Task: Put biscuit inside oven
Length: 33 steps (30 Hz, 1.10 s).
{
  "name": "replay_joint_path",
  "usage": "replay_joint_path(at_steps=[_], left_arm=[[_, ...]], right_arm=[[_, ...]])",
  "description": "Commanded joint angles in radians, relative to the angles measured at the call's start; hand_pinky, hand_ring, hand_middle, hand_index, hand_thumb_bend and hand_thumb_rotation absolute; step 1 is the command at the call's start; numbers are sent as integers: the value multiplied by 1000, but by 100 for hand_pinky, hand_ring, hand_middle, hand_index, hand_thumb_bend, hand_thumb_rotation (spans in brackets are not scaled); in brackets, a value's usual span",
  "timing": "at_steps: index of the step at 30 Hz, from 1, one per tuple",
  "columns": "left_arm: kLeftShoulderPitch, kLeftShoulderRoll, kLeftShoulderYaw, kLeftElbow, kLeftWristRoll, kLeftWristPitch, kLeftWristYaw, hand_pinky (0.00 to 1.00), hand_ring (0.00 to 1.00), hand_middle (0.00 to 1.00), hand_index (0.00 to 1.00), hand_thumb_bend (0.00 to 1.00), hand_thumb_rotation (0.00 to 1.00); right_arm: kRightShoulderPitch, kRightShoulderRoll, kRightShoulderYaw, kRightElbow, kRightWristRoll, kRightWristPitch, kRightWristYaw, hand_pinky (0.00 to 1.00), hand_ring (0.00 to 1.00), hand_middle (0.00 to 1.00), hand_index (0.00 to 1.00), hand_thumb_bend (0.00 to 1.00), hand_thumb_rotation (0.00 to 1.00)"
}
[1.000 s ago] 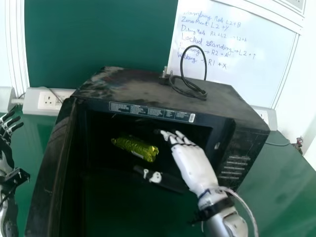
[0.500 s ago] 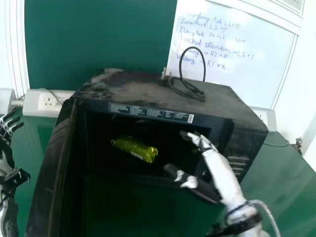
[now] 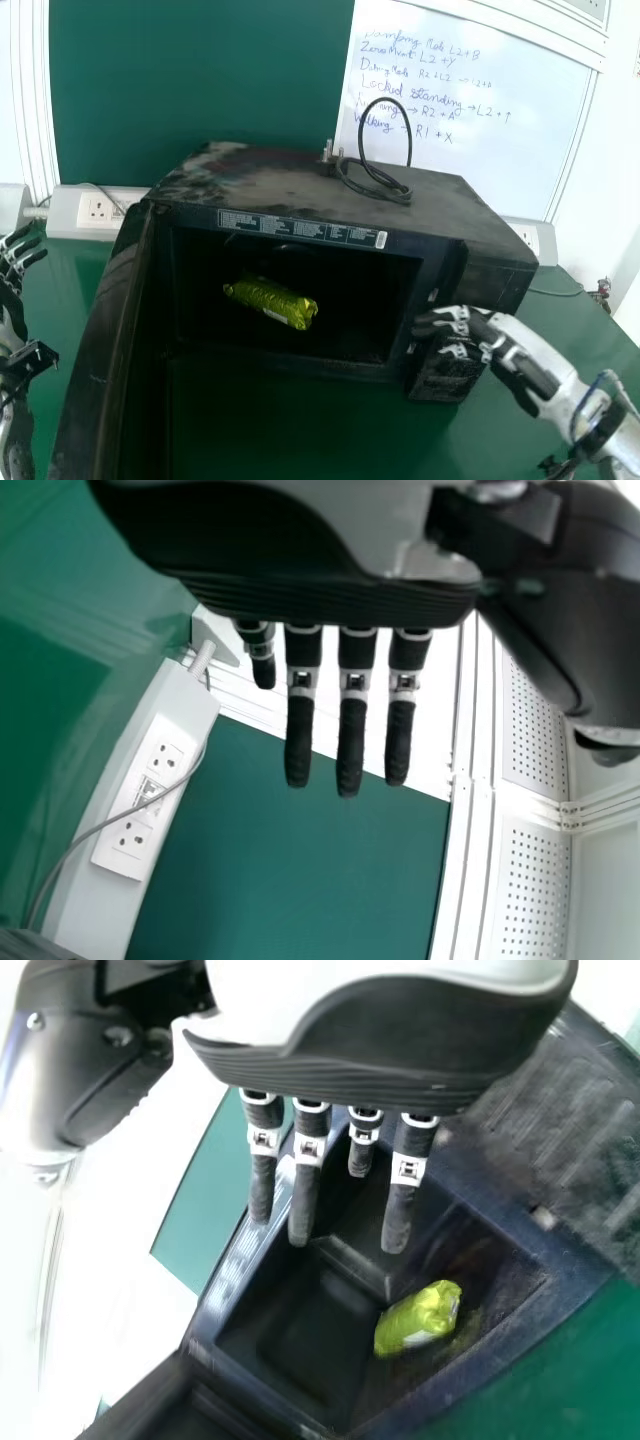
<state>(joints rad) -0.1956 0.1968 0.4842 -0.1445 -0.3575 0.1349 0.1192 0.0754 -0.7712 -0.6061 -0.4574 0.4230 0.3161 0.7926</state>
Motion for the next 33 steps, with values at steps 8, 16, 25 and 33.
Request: replay_joint_path(at_steps=[8, 16, 25, 33], left_arm=[[13, 60, 29, 48, -156, -39, -244, 47, 48, 50, 51, 87, 93], [40, 210, 21, 135, -304, 37, -605, 39, 42, 45, 45, 94, 99], [74, 412, -30, 87, -435, 293, -930, 37, 41, 44, 41, 95, 100], [20, 543, -145, 59, -450, 386, -1174, 32, 39, 43, 44, 100, 100]], right_arm=[[5, 33, -14, 96, -30, 40, -153, 41, 35, 38, 40, 93, 100], [-11, 80, 7, 130, -86, 143, -349, 34, 24, 26, 30, 92, 100], [-43, 122, 23, 92, -113, 292, -500, 24, 22, 26, 31, 87, 100], [-66, 133, 41, 93, -143, 347, -570, 27, 28, 32, 35, 85, 100]])
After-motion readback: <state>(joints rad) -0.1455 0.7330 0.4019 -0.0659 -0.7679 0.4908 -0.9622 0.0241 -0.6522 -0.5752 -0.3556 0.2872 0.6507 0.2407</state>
